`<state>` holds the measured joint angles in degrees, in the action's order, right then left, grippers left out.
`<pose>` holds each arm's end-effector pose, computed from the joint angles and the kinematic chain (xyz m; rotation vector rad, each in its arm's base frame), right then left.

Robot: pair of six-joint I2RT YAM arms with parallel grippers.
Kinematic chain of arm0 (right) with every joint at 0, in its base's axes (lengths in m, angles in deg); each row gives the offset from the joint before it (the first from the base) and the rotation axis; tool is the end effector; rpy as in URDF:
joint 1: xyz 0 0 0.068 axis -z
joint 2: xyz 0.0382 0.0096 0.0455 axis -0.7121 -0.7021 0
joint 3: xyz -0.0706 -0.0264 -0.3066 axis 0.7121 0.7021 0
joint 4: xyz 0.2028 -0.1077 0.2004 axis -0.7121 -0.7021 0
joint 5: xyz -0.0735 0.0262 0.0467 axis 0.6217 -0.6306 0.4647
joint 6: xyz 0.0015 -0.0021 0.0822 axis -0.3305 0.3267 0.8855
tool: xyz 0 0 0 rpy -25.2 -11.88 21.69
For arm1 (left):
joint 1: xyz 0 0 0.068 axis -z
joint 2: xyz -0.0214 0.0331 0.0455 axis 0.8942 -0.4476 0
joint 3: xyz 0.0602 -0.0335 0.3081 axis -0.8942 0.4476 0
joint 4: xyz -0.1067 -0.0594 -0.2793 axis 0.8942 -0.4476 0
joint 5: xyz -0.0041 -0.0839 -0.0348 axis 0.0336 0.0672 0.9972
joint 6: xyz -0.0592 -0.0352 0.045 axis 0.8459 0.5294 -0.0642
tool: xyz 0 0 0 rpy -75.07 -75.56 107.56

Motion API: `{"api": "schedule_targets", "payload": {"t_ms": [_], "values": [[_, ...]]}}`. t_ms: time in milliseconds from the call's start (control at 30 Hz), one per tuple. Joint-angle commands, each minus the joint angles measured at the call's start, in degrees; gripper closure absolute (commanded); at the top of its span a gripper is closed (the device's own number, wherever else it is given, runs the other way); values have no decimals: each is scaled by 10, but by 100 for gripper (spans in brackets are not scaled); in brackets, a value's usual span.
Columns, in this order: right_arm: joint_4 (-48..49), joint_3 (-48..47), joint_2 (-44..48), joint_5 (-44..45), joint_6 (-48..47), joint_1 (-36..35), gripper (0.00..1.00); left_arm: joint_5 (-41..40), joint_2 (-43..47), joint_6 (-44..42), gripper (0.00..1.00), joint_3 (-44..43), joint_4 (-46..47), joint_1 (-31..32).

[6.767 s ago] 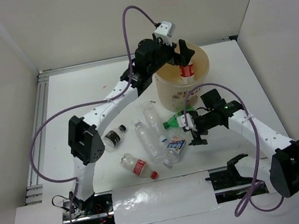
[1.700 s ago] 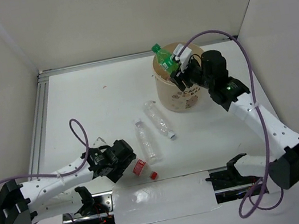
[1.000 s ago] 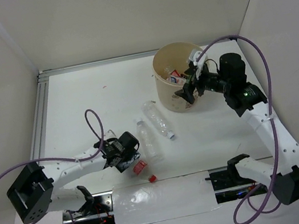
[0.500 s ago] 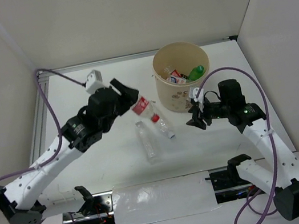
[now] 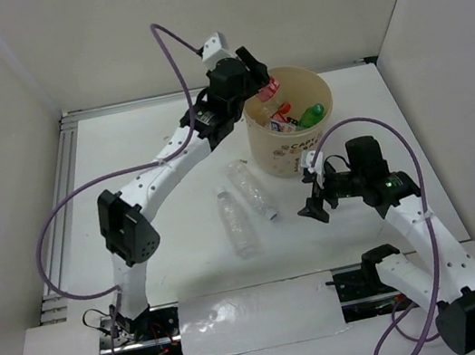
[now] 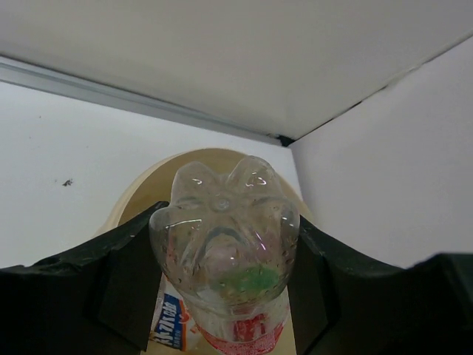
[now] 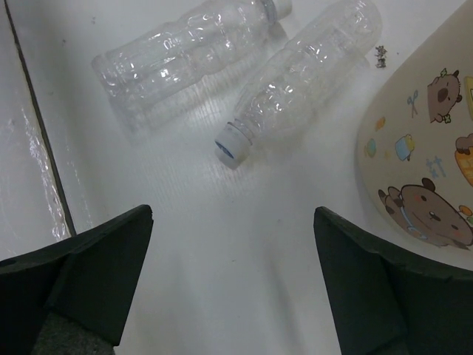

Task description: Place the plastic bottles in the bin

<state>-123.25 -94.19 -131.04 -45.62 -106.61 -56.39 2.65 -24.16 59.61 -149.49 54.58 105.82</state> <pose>0.1830 0.0873 0.2832 -1.2771 1.6920 0.5895 0.4411 -0.3564 0.4645 -0.4692 1.6323 -0.7873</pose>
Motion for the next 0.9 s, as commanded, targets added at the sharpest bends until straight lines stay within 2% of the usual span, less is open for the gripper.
{"api": "schedule_targets", "payload": {"t_ms": [0, 33, 67, 133, 200, 233, 300, 333, 433, 467, 500, 533, 567, 600, 667, 733, 867], "values": [[50, 5, -24, 6, 30, 2, 2, 6, -32, -41, 38, -55, -15, -4], [60, 5, -34, 6, 38, 2, 1, 6, -32, -47, 15, -48, -15, -4], [82, 11, -57, 18, 45, -7, 0, 15, -32, -47, 6, -39, -15, -4], [111, 11, -82, 30, 83, -33, 0, 20, -8, -60, 0, -6, 4, -4], [171, 11, -120, 62, 132, -63, 0, 11, 15, -88, 0, 14, 12, -9], [193, 11, -133, 84, 149, -108, 0, -2, 43, -100, 0, 24, 12, -9], [257, 11, -176, 156, 199, -148, 0, -59, 83, -137, 0, 50, 5, -3], [276, 11, -192, 182, 217, -176, 0, -75, 140, -153, 0, 107, 11, -3], [339, -1, -258, 250, 281, -200, 0, -114, 246, -196, 0, 233, 39, 3], [350, -1, -272, 259, 292, -211, 0, -114, 319, -197, 0, 320, 39, 3], [377, -1, -293, 283, 313, -218, 0, -127, 356, -202, 0, 362, 39, 8], [392, -1, -301, 298, 320, -233, 0, -134, 391, -197, 0, 403, 20, 8], [404, -6, -310, 319, 320, -242, 0, -135, 426, -189, 0, 480, 7, 8], [421, -6, -328, 359, 328, -249, 0, -135, 490, -177, 0, 515, -9, 14], [437, -12, -349, 393, 336, -257, 0, -135, 548, -132, 0, 608, -57, 14], [452, -26, -380, 414, 336, -265, 0, -125, 615, -67, 0, 655, -94, 29], [464, -45, -436, 407, 341, -271, 2, -106, 674, 11, 0, 745, -130, 71]]}}
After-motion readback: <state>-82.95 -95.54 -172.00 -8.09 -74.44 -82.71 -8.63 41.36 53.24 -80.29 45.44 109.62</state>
